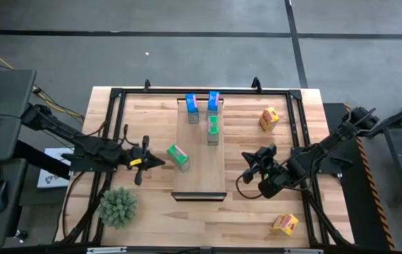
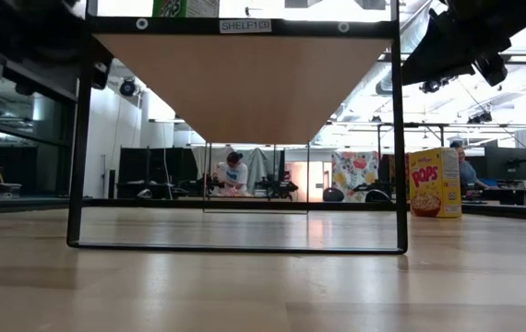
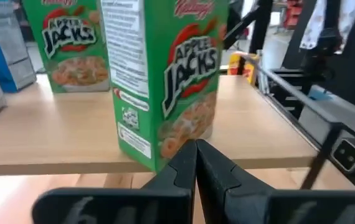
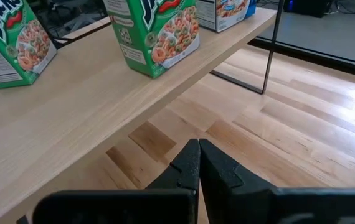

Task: Stack cereal on shelf
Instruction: Put the green cereal box on the shelf aligned with the other green cereal box

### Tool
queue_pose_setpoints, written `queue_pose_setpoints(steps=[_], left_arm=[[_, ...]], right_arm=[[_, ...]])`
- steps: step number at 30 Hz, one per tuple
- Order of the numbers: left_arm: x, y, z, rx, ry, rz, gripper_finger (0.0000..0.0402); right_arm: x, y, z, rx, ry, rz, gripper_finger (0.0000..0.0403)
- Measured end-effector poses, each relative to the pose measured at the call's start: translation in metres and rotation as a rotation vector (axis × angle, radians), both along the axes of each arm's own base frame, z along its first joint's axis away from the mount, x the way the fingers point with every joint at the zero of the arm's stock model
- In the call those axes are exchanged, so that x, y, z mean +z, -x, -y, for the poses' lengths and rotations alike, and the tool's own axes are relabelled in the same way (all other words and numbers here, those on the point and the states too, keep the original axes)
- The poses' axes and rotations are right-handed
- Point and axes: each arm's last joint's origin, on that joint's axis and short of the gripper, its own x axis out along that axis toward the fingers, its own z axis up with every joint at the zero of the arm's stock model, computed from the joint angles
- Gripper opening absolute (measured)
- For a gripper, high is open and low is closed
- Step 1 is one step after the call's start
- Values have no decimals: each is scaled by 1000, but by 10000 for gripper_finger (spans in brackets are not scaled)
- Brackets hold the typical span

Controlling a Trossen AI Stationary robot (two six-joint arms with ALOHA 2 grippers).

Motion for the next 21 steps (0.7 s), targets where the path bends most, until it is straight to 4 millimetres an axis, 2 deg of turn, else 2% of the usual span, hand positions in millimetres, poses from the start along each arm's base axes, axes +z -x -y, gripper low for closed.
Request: queue_pose_setpoints(steps=[10,21], left_arm=[[-4,-24,5,32,8,-64,0],[-4,-49,-6,127,-20,-103,0]], right_arm=[[0,0,0,5,8,-7,0],[0,0,0,5,8,-7,0]])
